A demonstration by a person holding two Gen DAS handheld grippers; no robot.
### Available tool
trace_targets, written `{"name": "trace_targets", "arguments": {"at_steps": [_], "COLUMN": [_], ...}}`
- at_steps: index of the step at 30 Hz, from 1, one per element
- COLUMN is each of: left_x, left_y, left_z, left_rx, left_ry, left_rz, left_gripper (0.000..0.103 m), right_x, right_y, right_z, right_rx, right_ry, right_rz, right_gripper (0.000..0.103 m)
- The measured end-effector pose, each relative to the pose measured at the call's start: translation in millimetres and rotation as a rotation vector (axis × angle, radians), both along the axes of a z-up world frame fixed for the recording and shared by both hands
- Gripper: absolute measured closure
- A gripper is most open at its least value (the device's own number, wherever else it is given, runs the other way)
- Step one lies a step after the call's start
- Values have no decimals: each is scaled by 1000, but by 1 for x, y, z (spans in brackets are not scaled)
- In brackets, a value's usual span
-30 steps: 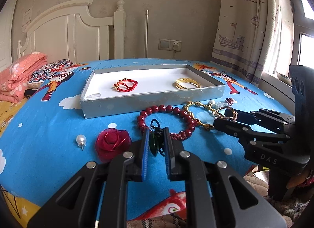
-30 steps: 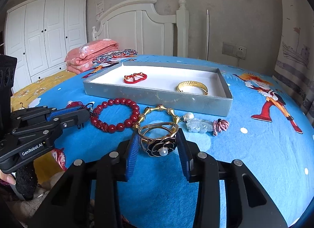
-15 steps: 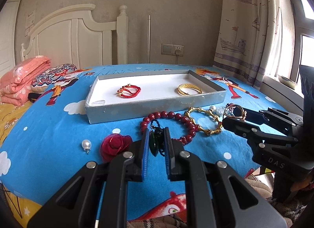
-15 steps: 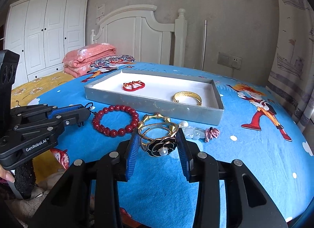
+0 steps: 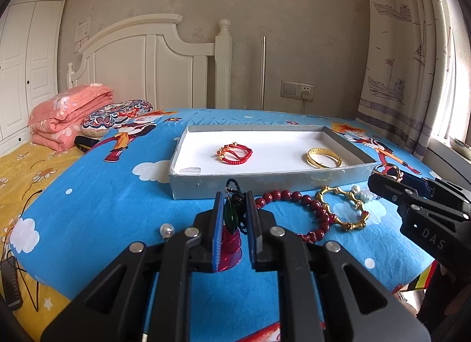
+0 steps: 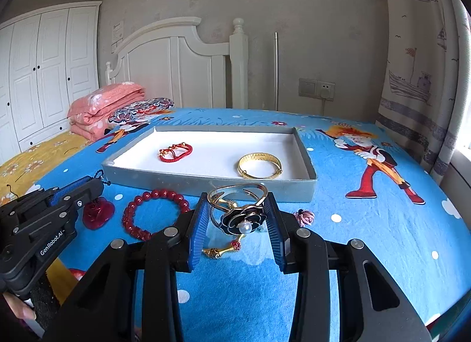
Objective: Organize jewelry
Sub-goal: 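Carry the green pendant with left tool while right carries the camellia ring over the tray, then open the left tool to drop the green pendant while the right tool releases the camellia ring in the tray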
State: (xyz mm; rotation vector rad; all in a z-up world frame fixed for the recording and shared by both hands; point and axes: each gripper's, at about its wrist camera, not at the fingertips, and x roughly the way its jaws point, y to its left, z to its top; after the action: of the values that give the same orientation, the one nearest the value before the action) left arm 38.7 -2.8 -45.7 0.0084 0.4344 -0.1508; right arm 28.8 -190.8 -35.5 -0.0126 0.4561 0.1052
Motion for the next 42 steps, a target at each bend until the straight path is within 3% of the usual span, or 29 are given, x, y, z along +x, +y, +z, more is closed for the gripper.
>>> {"name": "trace_targets", "arguments": {"at_steps": [12,20,31,36,42], "left_x": [7,39,121,169,212], "left_y": [-1,-12,-13,-13,-6], "left_z": [11,31,52,57,41], "left_rx": [-7,-2,2,20,8], "left_ry": [-25,-31,77,134,235], "left_rz": [40,96,100,109,130], "left_gripper": [89,89,89,89,89], "right_x": [3,36,112,151,185], "right_y": [6,8,6,10,12], "right_z": [7,29,48,42,22], "right_rx": [-2,6,-2,-28,-48], "right_ry": [-21,-28,25,85,181], "right_rz": [-14,-65,-78,-77,-86], "right_gripper": [66,66,66,66,66]}}
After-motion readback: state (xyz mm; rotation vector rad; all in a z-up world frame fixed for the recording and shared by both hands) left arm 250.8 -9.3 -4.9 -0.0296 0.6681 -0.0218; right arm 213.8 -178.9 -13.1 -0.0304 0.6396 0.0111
